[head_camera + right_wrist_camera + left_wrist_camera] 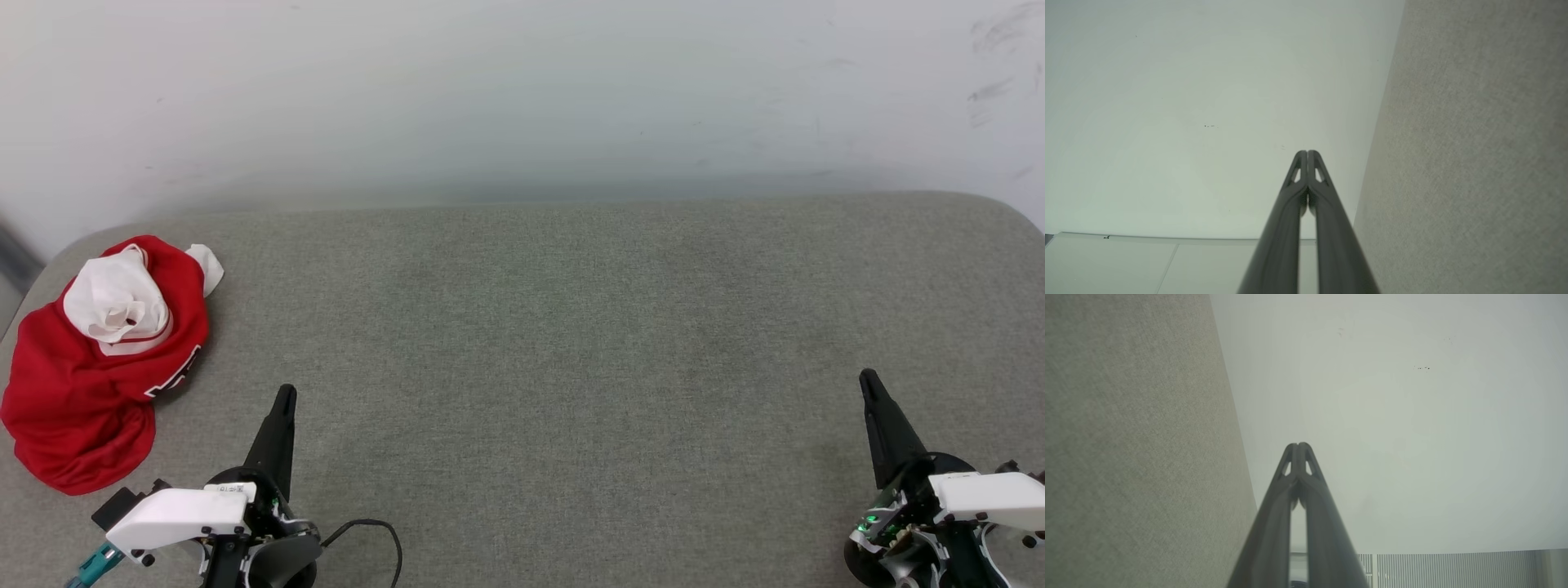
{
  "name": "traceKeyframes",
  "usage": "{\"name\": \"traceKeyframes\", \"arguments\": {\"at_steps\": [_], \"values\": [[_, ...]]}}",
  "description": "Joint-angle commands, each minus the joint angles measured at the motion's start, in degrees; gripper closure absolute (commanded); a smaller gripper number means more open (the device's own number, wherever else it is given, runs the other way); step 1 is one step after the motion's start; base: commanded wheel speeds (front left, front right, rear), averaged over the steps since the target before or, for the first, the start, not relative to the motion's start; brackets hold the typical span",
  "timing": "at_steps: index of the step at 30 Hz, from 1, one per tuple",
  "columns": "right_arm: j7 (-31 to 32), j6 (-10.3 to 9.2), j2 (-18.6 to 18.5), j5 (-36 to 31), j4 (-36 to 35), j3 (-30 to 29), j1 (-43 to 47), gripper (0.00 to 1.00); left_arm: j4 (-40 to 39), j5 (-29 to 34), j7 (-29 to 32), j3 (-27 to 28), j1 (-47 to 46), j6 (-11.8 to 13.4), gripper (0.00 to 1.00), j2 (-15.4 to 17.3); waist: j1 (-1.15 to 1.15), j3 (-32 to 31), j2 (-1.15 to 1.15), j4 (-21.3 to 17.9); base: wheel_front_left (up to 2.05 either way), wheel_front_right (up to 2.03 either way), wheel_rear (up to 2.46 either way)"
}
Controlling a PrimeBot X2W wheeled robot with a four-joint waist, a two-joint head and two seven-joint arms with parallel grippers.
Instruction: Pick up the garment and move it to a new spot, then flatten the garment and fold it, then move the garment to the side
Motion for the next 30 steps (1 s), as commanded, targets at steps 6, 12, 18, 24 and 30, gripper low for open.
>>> {"name": "traceKeyframes", "arguments": {"at_steps": [6,12,18,24,30], "values": [[0.0,-0.02,0.2,-0.3,0.0,0.0,-0.7,1.0,0.0,0.0,0.1,0.2,-0.4,-0.1,1.0,0.0,0.0,0.0,0.0,0.0,0.0,0.0,0.0],[0.0,-0.02,0.2,-0.3,0.0,0.0,-0.7,1.0,0.0,0.0,0.1,0.2,-0.4,-0.1,1.0,0.0,0.0,0.0,0.0,0.0,0.0,0.0,0.0],[0.0,-0.02,0.2,-0.3,0.0,0.0,-0.7,1.0,0.0,0.0,0.1,0.2,-0.4,-0.1,1.0,0.0,0.0,0.0,0.0,0.0,0.0,0.0,0.0],[0.0,-0.02,0.2,-0.3,0.0,0.0,-0.7,1.0,0.0,0.0,0.1,0.2,-0.4,-0.1,1.0,0.0,0.0,0.0,0.0,0.0,0.0,0.0,0.0],[0.0,-0.02,0.2,-0.2,0.0,0.0,-0.7,1.0,0.0,0.0,0.1,0.2,-0.4,-0.1,1.0,0.0,0.0,0.0,0.0,0.0,0.0,0.0,0.0]]}}
